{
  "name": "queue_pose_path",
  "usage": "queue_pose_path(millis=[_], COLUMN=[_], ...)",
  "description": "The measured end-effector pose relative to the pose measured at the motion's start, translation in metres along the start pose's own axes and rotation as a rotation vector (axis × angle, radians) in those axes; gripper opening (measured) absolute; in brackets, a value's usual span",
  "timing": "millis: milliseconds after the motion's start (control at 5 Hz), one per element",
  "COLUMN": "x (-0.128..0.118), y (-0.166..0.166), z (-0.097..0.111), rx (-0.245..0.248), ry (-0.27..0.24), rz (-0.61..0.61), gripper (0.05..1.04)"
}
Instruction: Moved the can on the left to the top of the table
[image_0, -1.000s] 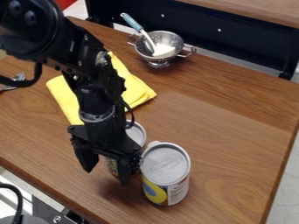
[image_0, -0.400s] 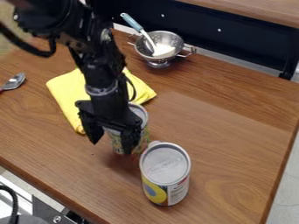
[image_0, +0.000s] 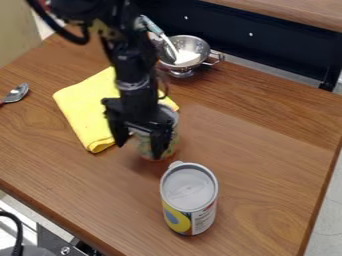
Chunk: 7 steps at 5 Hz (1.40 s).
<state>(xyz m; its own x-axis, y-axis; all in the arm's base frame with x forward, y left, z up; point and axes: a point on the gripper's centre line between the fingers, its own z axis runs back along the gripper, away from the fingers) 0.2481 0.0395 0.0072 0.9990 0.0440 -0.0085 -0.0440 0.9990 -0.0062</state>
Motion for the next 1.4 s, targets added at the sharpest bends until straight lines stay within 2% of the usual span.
queue_pose_path(millis=[200,400,600,1200,1400], x=[0.014,0.018,0.023,0.062,0.077], y=[-0.014,-0.027,-0.038,-0.074,-0.079], z=[-0.004,-0.003,-0.004,-0.008,-0.007], rx=[-0.007,-0.028,-0.030,-0.027,-0.029], ry=[-0.013,-0.025,0.007,-0.022,-0.046], rz=[-0.105,-0.097,-0.089,-0.030,-0.010], gripper=[0.999,0.999,0.999,0.999,0.999])
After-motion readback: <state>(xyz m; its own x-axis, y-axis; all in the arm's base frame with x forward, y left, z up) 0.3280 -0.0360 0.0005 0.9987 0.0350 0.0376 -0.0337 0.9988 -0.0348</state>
